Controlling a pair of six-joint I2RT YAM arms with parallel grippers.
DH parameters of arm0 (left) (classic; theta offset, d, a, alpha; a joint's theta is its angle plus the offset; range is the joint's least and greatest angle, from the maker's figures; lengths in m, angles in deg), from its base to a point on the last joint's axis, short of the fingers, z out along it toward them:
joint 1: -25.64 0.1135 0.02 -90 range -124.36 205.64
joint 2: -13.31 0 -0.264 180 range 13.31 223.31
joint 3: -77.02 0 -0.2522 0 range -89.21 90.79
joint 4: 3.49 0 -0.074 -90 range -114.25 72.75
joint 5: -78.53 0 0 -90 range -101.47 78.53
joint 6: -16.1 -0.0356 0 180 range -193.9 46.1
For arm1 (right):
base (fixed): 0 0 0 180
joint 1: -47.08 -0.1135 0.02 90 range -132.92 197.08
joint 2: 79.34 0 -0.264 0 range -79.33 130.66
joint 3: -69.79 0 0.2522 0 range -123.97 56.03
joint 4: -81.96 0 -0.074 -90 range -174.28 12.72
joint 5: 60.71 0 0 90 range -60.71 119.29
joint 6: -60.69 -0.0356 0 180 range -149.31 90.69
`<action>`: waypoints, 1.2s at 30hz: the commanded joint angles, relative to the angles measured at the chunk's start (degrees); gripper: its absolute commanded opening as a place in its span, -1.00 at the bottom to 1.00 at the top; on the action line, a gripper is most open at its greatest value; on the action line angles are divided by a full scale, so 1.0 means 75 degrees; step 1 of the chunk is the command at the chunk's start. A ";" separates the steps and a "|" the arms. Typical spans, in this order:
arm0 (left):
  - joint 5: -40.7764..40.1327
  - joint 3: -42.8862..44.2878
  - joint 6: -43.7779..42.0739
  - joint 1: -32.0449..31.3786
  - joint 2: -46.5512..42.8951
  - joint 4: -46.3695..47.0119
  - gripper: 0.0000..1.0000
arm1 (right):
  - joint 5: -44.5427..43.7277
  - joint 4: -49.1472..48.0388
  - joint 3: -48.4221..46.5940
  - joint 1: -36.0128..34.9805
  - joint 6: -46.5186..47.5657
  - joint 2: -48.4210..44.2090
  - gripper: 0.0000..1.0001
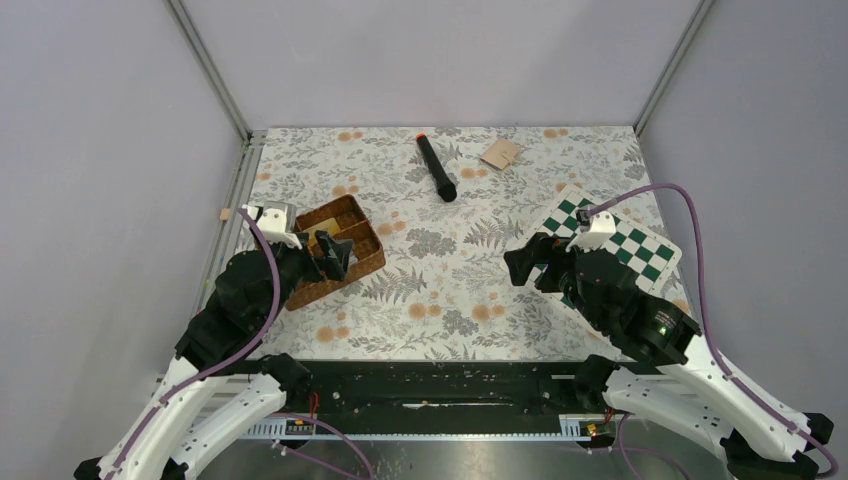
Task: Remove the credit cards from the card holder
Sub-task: Move the card holder to the center of the board.
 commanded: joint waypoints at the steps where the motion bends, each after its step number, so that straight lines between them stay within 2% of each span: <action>1: 0.0110 0.0092 -0.0119 -0.0018 -0.0062 0.0314 0.98 | -0.0328 -0.0175 -0.0138 -0.0059 -0.0087 -0.0006 0.99; 9: -0.0102 0.0057 -0.0138 -0.0023 0.0132 0.0269 0.98 | -0.0749 -0.1438 0.0680 -0.0060 0.0331 -0.0114 0.99; 14: 0.0009 0.0103 -0.0064 -0.0015 0.0310 0.0215 0.98 | -0.1538 -0.2480 0.0582 0.0326 0.1618 0.1003 0.99; 16: 0.0003 0.0124 -0.0032 -0.0024 0.0354 0.0160 0.98 | -0.0751 -0.2705 0.0195 0.1052 0.1764 0.1820 0.99; 20: 0.0129 0.0127 0.0030 -0.0019 0.0391 0.0162 0.98 | 0.1466 -0.3155 -0.0701 0.2833 0.1298 0.3906 0.99; 22: 0.0175 0.0122 0.0044 -0.0019 0.0392 0.0162 0.98 | 0.2229 -0.3277 -0.1366 0.3503 0.1032 0.4963 0.91; 25: 0.0208 0.0115 0.0071 -0.0020 0.0356 0.0156 0.98 | 0.2805 -0.3489 -0.2347 0.4264 0.0639 0.6593 0.73; 28: 0.0231 0.0116 0.0080 -0.0016 0.0329 0.0157 0.98 | 0.3425 -0.3597 -0.3276 0.4914 -0.0358 0.8119 0.56; 29: 0.0233 0.0104 0.0080 -0.0021 0.0316 0.0161 0.98 | 0.3839 -0.3759 -0.3484 0.5136 -0.0815 0.8545 0.42; 32: 0.0255 0.0103 0.0101 -0.0028 0.0293 0.0162 0.98 | 0.4998 -0.4902 -0.3914 0.5655 -0.2014 0.9768 0.17; 34: 0.0288 0.0095 0.0115 -0.0034 0.0304 0.0175 0.98 | 0.5353 -0.5257 -0.4289 0.5870 -0.2550 1.0603 0.13; 36: 0.0332 0.0092 0.0127 -0.0027 0.0315 0.0172 0.98 | 0.5406 -0.5147 -0.5011 0.6051 -0.2603 1.1154 0.25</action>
